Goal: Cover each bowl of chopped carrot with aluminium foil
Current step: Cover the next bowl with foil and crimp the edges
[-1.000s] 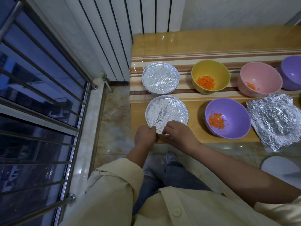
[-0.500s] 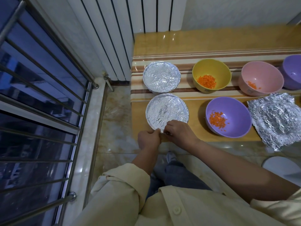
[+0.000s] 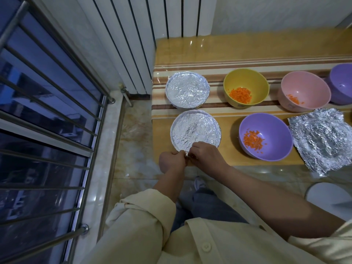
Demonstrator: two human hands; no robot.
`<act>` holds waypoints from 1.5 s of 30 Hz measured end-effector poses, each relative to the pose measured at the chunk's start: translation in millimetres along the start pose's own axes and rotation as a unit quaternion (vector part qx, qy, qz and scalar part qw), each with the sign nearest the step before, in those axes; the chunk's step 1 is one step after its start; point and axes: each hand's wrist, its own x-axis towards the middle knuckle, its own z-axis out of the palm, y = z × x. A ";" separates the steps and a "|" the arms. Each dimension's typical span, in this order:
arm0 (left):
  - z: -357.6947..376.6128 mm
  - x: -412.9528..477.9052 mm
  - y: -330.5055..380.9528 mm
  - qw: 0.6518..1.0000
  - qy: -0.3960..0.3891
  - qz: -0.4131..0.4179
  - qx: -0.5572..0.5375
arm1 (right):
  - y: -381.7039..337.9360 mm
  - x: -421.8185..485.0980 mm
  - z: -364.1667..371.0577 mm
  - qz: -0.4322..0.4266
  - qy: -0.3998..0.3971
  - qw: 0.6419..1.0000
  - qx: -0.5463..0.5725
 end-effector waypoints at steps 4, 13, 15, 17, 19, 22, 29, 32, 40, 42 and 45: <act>-1.0 -4.4 -0.4 1.000 -0.019 0.001 0.008 | 0.7 1.5 -1.9 0.001 0.014 1.000 0.007; -5.8 1.6 10.3 0.995 0.009 0.031 0.089 | 8.1 -0.2 -14.7 -0.049 -0.017 0.999 -0.009; -8.2 4.9 11.9 0.994 0.014 0.033 0.106 | 10.0 -3.2 -16.0 -0.050 -0.006 0.998 -0.023; -9.2 6.3 13.3 0.993 0.013 0.036 0.112 | 10.5 -5.0 -13.2 -0.050 -0.004 0.998 -0.036; -9.1 7.1 13.5 0.992 0.012 0.036 0.120 | 9.3 -4.0 -10.9 -0.054 -0.003 0.998 -0.040; -7.1 6.8 11.1 0.994 0.012 0.036 0.098 | 8.7 -1.9 -11.0 -0.064 -0.001 0.997 -0.044; 1.2 -14.1 -3.9 0.996 0.010 0.038 0.080 | 9.2 -0.7 -7.6 -0.059 -0.010 0.997 -0.042; 2.4 -12.3 -0.9 0.998 0.001 0.020 0.054 | 7.7 0.7 -7.5 -0.050 -0.010 0.998 -0.039; 0.3 -13.0 3.8 0.998 -0.020 0.022 0.053 | 0.8 1.3 -8.9 -0.033 -0.002 0.999 -0.022; -1.0 -10.5 0.9 0.998 -0.035 0.015 0.053 | -0.3 0.5 -9.3 -0.033 0.004 0.999 -0.013; -2.1 -1.8 -1.7 0.997 -0.032 0.023 0.071 | -3.1 -0.3 -7.5 -0.040 0.003 0.999 -0.002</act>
